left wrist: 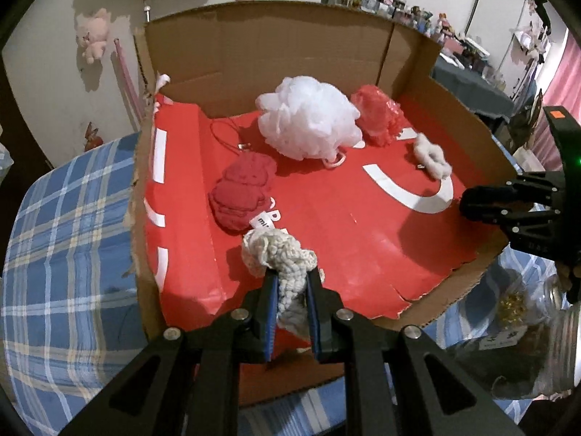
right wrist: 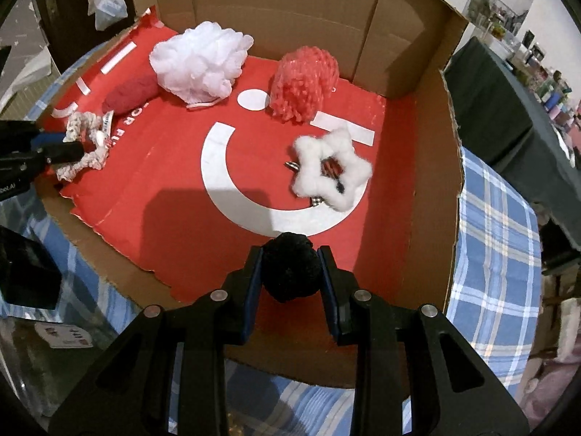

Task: Organize soft objects
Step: 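Open both tools to release the rope toy and scrunchie inside the box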

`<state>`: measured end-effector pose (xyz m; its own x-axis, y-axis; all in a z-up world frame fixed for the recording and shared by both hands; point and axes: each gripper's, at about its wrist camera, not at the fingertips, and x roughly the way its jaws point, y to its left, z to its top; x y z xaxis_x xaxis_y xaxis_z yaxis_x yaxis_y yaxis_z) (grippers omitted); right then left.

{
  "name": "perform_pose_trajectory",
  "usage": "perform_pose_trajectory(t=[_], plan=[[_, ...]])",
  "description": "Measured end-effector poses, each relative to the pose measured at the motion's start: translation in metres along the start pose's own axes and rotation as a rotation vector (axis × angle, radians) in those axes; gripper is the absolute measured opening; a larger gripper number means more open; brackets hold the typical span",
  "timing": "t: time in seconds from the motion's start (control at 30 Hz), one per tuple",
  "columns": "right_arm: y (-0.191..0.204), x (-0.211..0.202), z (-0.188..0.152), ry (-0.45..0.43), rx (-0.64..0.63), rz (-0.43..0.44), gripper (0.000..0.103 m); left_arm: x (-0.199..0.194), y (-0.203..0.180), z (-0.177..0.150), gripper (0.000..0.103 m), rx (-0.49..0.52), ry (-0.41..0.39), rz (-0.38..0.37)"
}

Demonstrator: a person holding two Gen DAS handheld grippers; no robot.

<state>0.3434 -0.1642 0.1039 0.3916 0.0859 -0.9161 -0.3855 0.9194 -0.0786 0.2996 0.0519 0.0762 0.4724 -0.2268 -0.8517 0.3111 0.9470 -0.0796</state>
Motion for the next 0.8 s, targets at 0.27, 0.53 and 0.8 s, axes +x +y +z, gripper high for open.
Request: perform_pose_trajectory(t=[0.27, 0.53, 0.8], plan=[[0.003, 0.005, -0.001, 0.015, -0.025, -0.028, 0.029, 0.006, 0.002, 0.001, 0.017, 0.01, 0.015, 0.021], [0.003, 0.004, 0.001, 0.018, -0.034, -0.023, 0.029, 0.006, 0.0, 0.001, 0.03, 0.015, 0.011, 0.011], [0.001, 0.006, 0.002, 0.018, -0.037, -0.013, 0.03, 0.008, -0.008, 0.0, 0.043, 0.045, 0.007, 0.009]])
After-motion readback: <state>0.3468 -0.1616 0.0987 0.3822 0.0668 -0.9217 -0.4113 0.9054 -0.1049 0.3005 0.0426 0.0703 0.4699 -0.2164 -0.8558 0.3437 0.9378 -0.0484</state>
